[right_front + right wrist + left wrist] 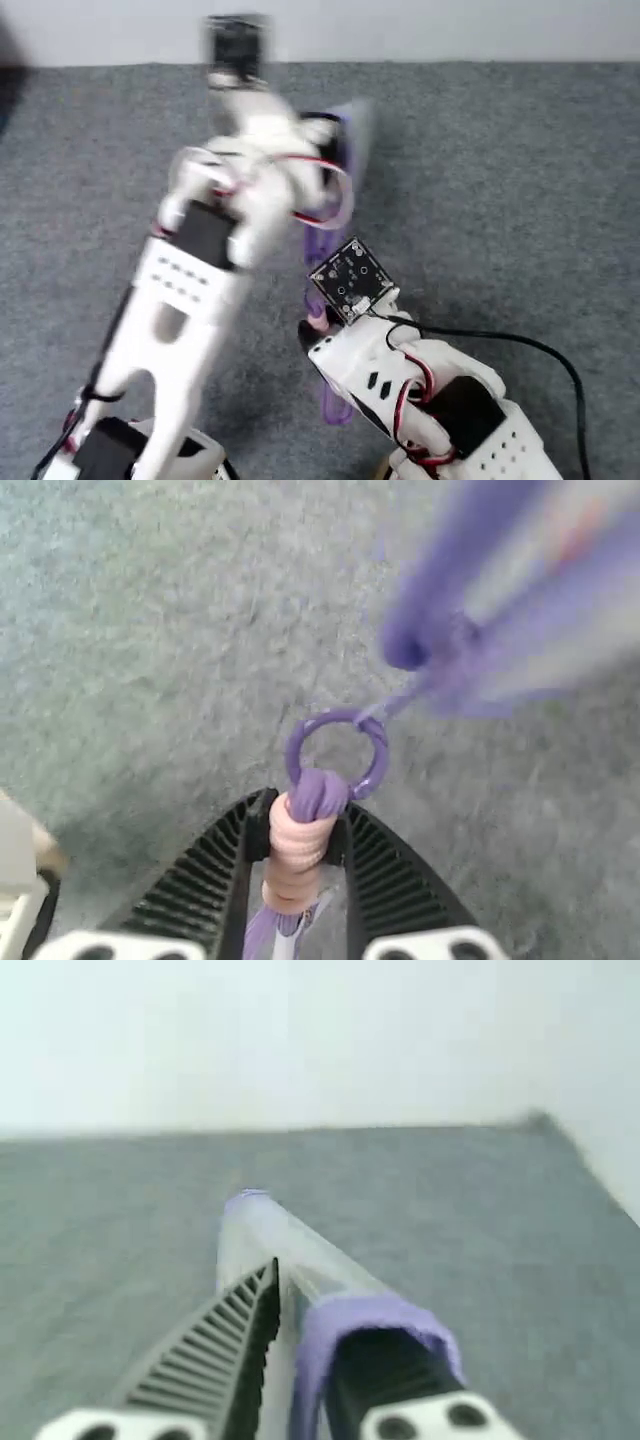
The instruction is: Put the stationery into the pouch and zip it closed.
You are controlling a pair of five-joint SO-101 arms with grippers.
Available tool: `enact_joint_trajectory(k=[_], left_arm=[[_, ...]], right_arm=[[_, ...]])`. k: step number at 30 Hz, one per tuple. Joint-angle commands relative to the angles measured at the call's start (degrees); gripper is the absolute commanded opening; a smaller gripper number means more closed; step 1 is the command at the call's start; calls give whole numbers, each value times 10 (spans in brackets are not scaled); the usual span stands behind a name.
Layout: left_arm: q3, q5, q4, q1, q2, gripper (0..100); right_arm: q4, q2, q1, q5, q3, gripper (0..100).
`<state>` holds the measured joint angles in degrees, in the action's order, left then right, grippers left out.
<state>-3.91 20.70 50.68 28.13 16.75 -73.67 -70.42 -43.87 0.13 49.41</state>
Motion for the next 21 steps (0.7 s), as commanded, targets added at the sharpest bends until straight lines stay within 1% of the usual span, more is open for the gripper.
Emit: enact_joint_trajectory(k=[1, 4, 7, 9, 14, 17, 21], left_arm=[[-22, -53, -44, 69, 14, 36], [-45, -52, -43, 73, 20, 120], [-34, -17, -33, 49, 21, 203], [-15, -2, -13, 39, 21, 234], [29, 4, 43, 42, 21, 249], [75, 21, 66, 41, 21, 250], [169, 24, 104, 41, 21, 250]], right_arm=[[-20, -27, -15, -7, -24, 8], [-48, -51, -14, -8, -23, 8], [-77, -74, -14, -8, -23, 8], [-82, -90, -14, -8, -13, 8], [-80, -133, -14, -7, 32, 8], [-79, -157, -13, -6, 55, 8], [-58, -179, 21, -6, 84, 8]])
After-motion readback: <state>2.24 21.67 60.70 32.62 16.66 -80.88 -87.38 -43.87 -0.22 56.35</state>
